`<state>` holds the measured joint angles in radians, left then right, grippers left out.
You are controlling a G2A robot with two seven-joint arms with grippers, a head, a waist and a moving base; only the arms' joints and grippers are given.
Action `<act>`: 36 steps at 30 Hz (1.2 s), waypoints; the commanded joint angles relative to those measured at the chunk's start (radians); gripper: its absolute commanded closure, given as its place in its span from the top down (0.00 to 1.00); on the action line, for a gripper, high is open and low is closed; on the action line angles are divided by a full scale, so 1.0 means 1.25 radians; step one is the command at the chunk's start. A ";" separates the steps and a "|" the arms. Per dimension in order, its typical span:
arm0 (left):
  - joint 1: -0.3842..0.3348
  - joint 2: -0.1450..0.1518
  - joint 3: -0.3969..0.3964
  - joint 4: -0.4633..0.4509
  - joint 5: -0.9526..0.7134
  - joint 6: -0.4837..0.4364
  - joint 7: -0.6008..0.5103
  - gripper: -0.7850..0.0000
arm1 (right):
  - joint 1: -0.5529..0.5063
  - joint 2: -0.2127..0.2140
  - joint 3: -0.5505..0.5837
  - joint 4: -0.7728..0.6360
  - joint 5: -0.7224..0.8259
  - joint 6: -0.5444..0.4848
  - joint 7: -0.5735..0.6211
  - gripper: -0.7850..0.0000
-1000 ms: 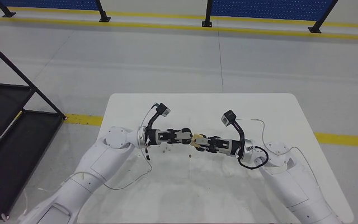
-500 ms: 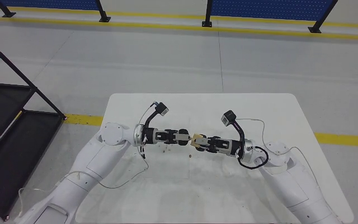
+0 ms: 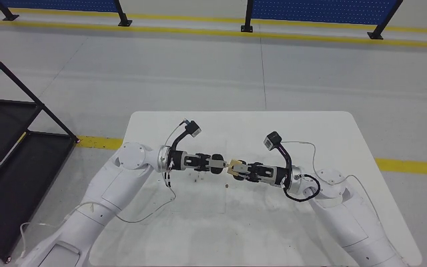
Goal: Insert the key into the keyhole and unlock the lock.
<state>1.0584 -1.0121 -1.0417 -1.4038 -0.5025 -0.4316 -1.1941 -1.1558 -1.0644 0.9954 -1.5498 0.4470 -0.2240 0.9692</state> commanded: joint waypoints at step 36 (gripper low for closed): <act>0.007 -0.008 0.002 -0.014 0.106 -0.090 0.038 0.00 | 0.000 0.000 0.000 0.000 0.000 0.000 0.000 0.00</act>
<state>1.0645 -1.0230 -1.0352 -1.4193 -0.3829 -0.5327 -1.1513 -1.1558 -1.0644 0.9954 -1.5498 0.4469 -0.2240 0.9692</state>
